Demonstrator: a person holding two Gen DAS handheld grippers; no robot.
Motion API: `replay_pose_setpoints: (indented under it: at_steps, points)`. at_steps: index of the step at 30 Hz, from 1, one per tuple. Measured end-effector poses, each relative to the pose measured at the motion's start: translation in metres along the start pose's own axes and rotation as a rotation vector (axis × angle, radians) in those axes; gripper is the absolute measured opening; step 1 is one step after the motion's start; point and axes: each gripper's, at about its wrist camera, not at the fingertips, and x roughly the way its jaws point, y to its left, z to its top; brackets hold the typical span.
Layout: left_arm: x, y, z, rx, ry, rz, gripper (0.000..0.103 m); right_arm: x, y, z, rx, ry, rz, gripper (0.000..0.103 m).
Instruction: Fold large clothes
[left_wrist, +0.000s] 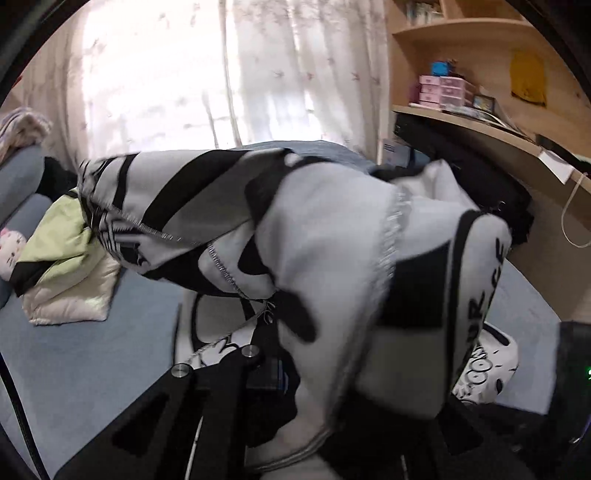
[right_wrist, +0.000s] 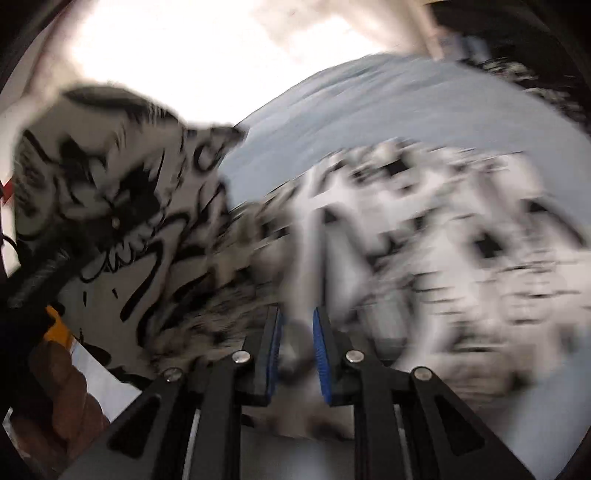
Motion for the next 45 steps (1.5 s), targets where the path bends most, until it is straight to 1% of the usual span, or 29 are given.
replay_pose_setpoints:
  at_steps: [3, 5, 7, 8, 10, 13, 15, 18, 20, 23, 25, 27, 29, 30, 32, 33, 34, 35, 36, 37, 38, 39, 40, 42, 45]
  points:
    - [0.003, -0.034, -0.003, 0.046, -0.006, -0.037, 0.008, -0.025, -0.036, 0.003, 0.049, -0.049, -0.079, 0.018]
    - [0.012, -0.065, -0.006, 0.099, -0.002, -0.061, 0.008, -0.039, -0.058, 0.004, 0.093, -0.08, -0.105, 0.018]
    - [0.022, -0.094, -0.015, 0.154, 0.028, -0.089, 0.008, -0.049, -0.069, 0.003, 0.125, -0.109, -0.124, 0.018]
    - [0.027, -0.103, -0.022, 0.176, 0.049, -0.102, 0.008, -0.056, -0.076, 0.002, 0.139, -0.123, -0.145, 0.018]
    - [0.041, -0.13, -0.043, 0.251, 0.106, -0.123, 0.008, -0.067, -0.09, -0.001, 0.17, -0.146, -0.166, 0.018]
    - [0.059, -0.156, -0.076, 0.334, 0.159, -0.107, 0.008, -0.074, -0.105, -0.004, 0.203, -0.155, -0.155, 0.018]
    - [0.062, -0.162, -0.089, 0.352, 0.17, -0.097, 0.008, -0.077, -0.112, -0.007, 0.211, -0.155, -0.176, 0.018]
    - [0.059, -0.162, -0.091, 0.335, 0.157, -0.103, 0.008, -0.08, -0.12, -0.01, 0.235, -0.153, -0.166, 0.018]
    - [0.058, -0.152, -0.081, 0.284, 0.162, -0.137, 0.008, -0.077, -0.124, -0.008, 0.242, -0.152, -0.159, 0.018]
    - [0.044, -0.147, -0.069, 0.241, 0.116, -0.179, 0.008, -0.081, -0.127, -0.007, 0.254, -0.167, -0.146, 0.018]
    - [0.042, -0.147, -0.066, 0.232, 0.097, -0.191, 0.008, -0.084, -0.126, -0.008, 0.255, -0.174, -0.149, 0.018]
    - [0.053, -0.154, -0.07, 0.25, 0.142, -0.163, 0.008, -0.084, -0.127, -0.007, 0.257, -0.17, -0.158, 0.018]
    - [0.063, -0.15, -0.078, 0.257, 0.196, -0.139, 0.009, -0.083, -0.129, -0.007, 0.264, -0.162, -0.157, 0.018]
    - [0.063, -0.147, -0.08, 0.256, 0.199, -0.139, 0.01, -0.084, -0.129, -0.007, 0.265, -0.161, -0.16, 0.018]
    - [0.057, -0.144, -0.078, 0.279, 0.195, -0.135, 0.014, -0.088, -0.129, -0.007, 0.26, -0.161, -0.167, 0.018]
    - [0.057, -0.148, -0.073, 0.295, 0.209, -0.138, 0.015, -0.089, -0.129, -0.006, 0.257, -0.159, -0.171, 0.018]
    - [0.055, -0.145, -0.07, 0.31, 0.234, -0.148, 0.019, -0.09, -0.129, -0.005, 0.253, -0.151, -0.178, 0.018]
    - [0.052, -0.141, -0.065, 0.304, 0.261, -0.171, 0.026, -0.091, -0.128, -0.005, 0.251, -0.144, -0.184, 0.018]
    - [0.05, -0.138, -0.06, 0.283, 0.282, -0.196, 0.031, -0.092, -0.127, -0.004, 0.249, -0.133, -0.2, 0.018]
    - [0.045, -0.132, -0.055, 0.244, 0.306, -0.228, 0.04, -0.092, -0.127, -0.002, 0.247, -0.121, -0.21, 0.018]
    - [0.042, -0.121, -0.051, 0.188, 0.335, -0.26, 0.042, -0.092, -0.128, -0.001, 0.247, -0.113, -0.212, 0.024]
    - [0.042, -0.117, -0.049, 0.159, 0.355, -0.276, 0.043, -0.093, -0.128, 0.001, 0.25, -0.106, -0.209, 0.027]
    - [0.039, -0.11, -0.047, 0.136, 0.378, -0.288, 0.043, -0.095, -0.128, 0.002, 0.253, -0.105, -0.203, 0.033]
    - [0.032, -0.101, -0.046, 0.099, 0.4, -0.303, 0.043, -0.099, -0.125, 0.005, 0.248, -0.109, -0.189, 0.034]
    - [0.02, -0.09, -0.045, 0.065, 0.413, -0.303, 0.043, -0.106, -0.115, 0.013, 0.211, -0.116, -0.175, 0.034]
